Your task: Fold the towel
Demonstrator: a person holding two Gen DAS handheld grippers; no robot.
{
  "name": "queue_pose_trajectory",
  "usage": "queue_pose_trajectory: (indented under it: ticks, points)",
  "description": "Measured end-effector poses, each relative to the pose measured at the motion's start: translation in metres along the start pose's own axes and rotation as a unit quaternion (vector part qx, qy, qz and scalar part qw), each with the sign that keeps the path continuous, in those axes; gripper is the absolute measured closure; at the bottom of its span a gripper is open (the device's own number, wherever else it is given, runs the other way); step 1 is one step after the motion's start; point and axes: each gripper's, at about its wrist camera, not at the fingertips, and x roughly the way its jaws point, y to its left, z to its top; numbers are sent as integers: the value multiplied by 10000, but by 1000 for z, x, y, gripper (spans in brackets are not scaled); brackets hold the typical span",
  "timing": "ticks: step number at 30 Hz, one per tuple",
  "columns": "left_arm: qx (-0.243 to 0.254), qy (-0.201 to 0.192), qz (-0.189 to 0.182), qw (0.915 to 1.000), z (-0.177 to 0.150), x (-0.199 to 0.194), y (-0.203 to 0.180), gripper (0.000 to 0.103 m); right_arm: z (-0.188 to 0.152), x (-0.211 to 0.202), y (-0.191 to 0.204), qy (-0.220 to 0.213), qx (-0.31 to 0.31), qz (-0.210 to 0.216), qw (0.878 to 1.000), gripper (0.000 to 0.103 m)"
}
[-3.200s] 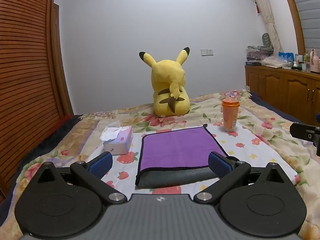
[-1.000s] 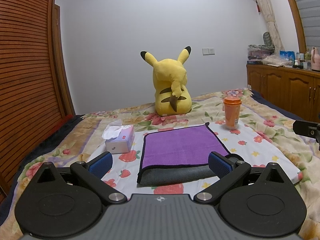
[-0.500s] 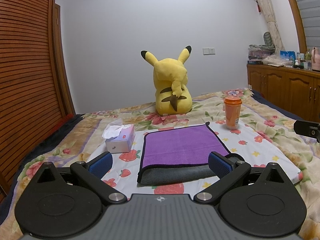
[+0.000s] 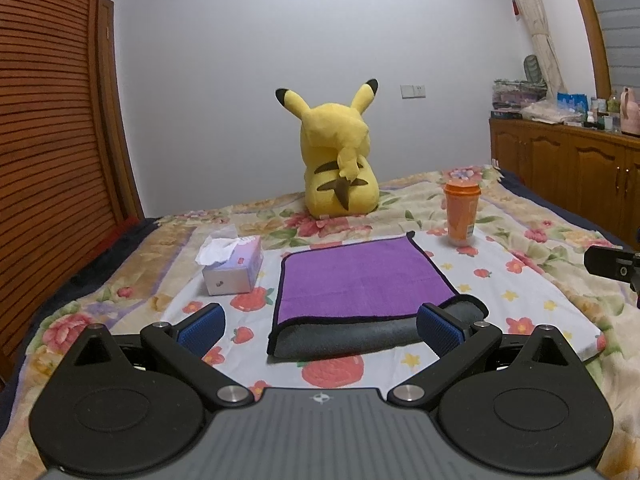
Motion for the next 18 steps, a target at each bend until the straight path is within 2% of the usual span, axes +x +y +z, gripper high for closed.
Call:
queue_pose_trajectory:
  ticks: [12, 18]
  points:
    - [26, 436, -88, 9990, 2, 42, 12, 0, -9, 29, 8, 389, 48, 159, 9991, 0]
    - [173, 524, -116, 9984, 7, 60, 20, 0, -7, 47, 12, 507, -34, 266, 9984, 0]
